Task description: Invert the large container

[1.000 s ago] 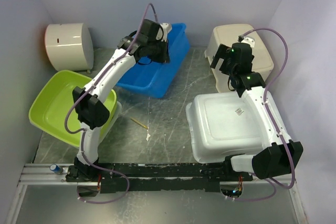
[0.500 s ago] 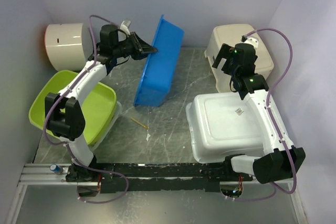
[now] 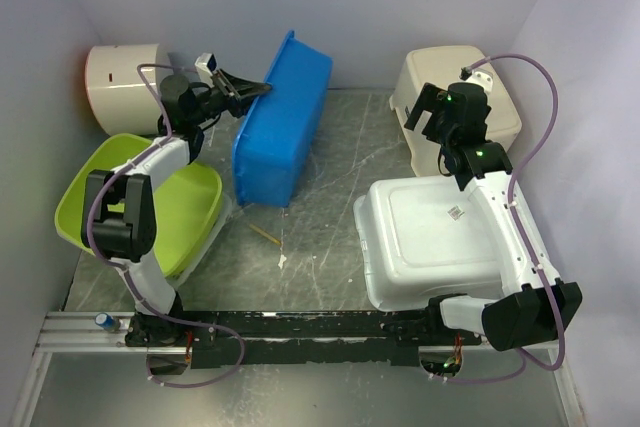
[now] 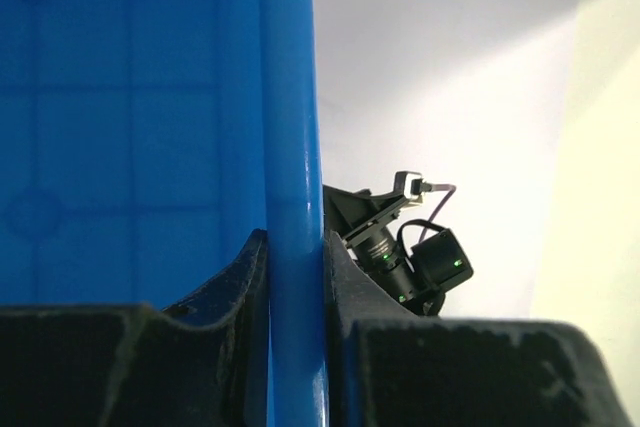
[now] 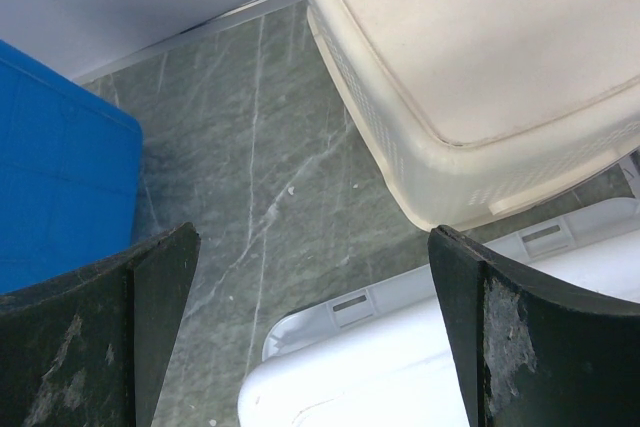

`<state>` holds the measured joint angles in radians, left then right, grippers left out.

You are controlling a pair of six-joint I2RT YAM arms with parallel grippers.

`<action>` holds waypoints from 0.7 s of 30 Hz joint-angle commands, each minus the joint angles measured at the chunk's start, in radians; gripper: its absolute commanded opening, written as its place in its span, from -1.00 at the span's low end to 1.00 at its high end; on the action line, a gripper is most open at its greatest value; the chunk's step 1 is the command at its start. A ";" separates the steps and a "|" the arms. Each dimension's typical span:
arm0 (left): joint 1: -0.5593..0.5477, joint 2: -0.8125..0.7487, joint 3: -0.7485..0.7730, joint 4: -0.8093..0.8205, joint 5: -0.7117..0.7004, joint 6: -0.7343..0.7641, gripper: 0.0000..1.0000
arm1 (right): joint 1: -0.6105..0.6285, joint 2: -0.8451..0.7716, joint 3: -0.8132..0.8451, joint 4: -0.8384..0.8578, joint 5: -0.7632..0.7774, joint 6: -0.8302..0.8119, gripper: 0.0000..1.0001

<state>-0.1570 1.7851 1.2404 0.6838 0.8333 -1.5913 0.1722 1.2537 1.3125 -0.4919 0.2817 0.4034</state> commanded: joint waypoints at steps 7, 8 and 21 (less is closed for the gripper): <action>0.121 0.033 -0.001 0.007 0.103 0.054 -0.86 | -0.006 -0.016 0.001 -0.005 0.031 -0.006 1.00; 0.133 0.035 0.000 -0.051 0.116 0.093 -0.86 | -0.007 -0.017 0.001 -0.005 0.033 -0.007 1.00; 0.239 0.133 0.213 -0.744 0.178 0.647 -0.86 | -0.007 -0.002 0.011 -0.002 0.010 0.005 1.00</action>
<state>0.0410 1.8374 1.4220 0.3157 0.9943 -1.3426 0.1711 1.2537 1.3125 -0.4923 0.2913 0.4049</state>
